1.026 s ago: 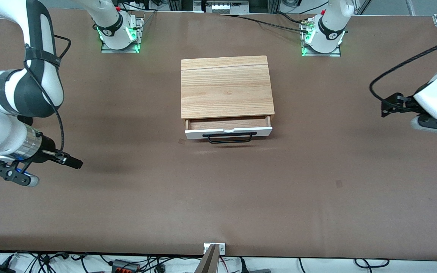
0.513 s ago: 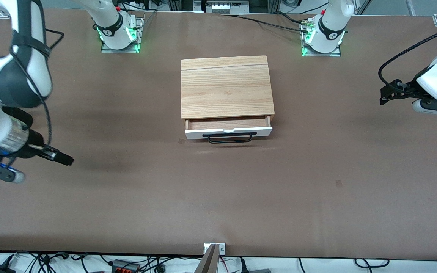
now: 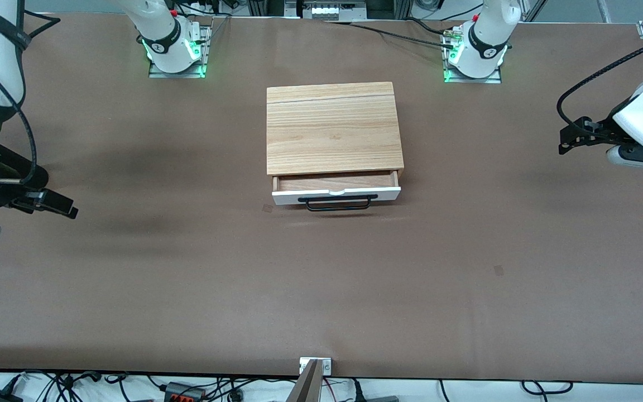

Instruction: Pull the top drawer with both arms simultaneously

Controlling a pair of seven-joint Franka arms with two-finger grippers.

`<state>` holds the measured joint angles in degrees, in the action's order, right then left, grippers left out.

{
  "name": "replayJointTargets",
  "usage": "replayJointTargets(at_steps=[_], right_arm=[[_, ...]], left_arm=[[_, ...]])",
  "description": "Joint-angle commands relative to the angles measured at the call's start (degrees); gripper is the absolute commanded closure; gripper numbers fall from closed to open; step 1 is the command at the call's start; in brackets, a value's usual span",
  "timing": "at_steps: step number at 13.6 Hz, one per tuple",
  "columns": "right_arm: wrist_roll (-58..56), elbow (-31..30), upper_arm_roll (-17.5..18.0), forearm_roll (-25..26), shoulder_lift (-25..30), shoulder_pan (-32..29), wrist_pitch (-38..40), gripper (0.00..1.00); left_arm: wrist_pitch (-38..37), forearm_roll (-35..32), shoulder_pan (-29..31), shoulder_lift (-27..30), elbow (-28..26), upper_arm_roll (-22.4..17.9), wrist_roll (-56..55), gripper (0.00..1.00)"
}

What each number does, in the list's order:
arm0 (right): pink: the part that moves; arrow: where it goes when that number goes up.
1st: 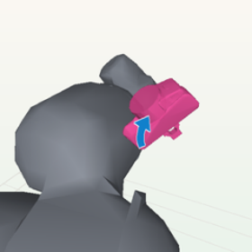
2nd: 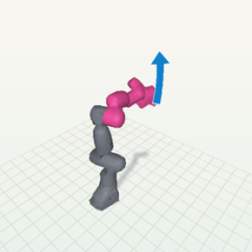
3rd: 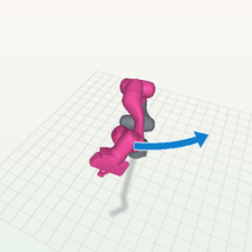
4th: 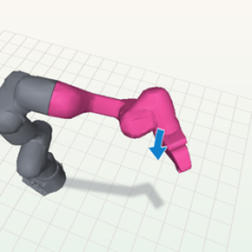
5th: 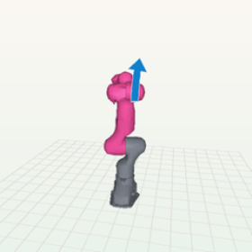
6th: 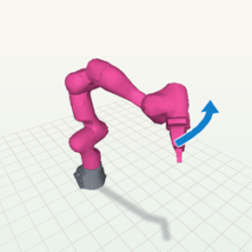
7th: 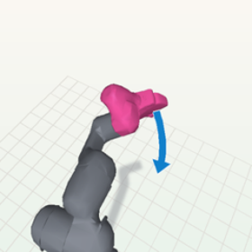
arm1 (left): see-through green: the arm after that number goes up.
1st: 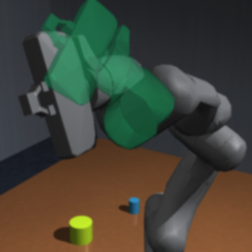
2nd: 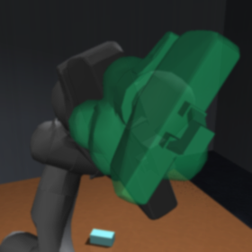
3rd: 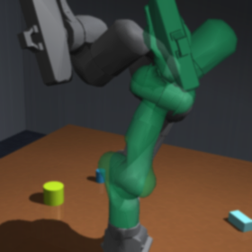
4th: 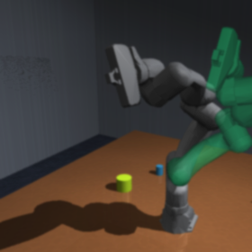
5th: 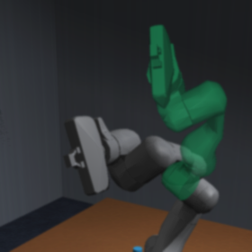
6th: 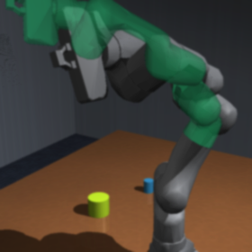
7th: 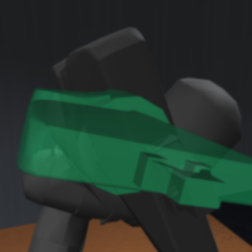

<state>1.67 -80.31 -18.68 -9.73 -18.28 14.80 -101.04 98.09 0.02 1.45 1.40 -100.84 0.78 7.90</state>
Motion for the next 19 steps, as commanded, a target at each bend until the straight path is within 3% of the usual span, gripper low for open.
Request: replayJointTargets(at_steps=[1, 3, 4, 6, 10, 19], right_arm=[[0.52, -3.44, 1.19, 0.94, 5.7, -0.3, 6.16, 0.0], [0.36, -3.8, 1.37, 2.86, 6.42, -0.73, 8.4, 0.0], [0.79, -3.88, 1.72, 6.18, 6.42, -0.21, 7.88, 0.0], [1.76, -4.93, 6.44, 9.99, 6.59, -0.99, 7.17, 0.0], [1.67, -19.49, 7.34, 11.05, 17.73, -2.76, -0.63, 0.0], [-1.49, -18.48, 7.34, 10.61, 17.93, -3.11, -1.18, 0.0]], left_arm=[[0.61, 0.51, 0.05, 1.5, -1.55, 0.01, 0.36, 0.0], [0.61, 0.51, 0.05, 1.5, -1.55, 0.01, 0.36, 0.0], [0.61, 0.51, 0.05, 1.5, -1.55, 0.01, 0.44, 0.0], [0.61, 0.51, 0.05, 1.59, -1.55, 0.01, 0.44, 0.0], [0.61, 0.51, -0.13, 1.59, -1.46, 0.01, 0.45, 0.0], [0.61, 0.51, -1.01, 1.68, -1.11, 0.1, 0.18, 0.0]])
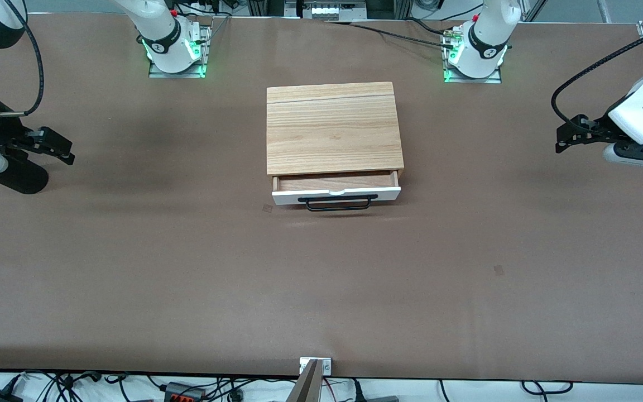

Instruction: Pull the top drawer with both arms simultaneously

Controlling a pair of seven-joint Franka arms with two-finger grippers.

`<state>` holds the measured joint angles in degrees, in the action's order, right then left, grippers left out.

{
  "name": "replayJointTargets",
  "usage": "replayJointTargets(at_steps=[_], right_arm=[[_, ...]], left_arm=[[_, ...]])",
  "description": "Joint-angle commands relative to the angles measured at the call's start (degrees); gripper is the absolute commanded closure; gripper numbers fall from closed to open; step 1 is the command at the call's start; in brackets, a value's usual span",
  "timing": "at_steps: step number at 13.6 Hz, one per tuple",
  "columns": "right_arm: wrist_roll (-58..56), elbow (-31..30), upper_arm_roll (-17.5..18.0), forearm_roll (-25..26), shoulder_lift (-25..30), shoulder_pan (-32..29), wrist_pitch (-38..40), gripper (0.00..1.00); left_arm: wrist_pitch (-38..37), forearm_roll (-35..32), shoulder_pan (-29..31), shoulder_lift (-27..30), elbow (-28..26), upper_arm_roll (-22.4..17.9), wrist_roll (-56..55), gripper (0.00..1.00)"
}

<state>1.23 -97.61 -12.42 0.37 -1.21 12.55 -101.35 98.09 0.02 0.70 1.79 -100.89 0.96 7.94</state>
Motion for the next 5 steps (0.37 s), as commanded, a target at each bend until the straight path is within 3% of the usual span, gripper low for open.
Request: replayJointTargets(at_steps=[1, 5], right_arm=[[-1.06, -1.18, 1.08, 0.51, 0.6, -0.68, -1.04, 0.0], [-1.15, -0.39, 0.9, 0.51, 0.07, -0.68, -1.13, 0.0]], left_arm=[[0.61, 0.51, -0.26, 1.29, -1.06, -0.08, 0.24, 0.0], [0.52, 0.42, -0.26, 1.29, -1.06, -0.08, 0.15, 0.0]])
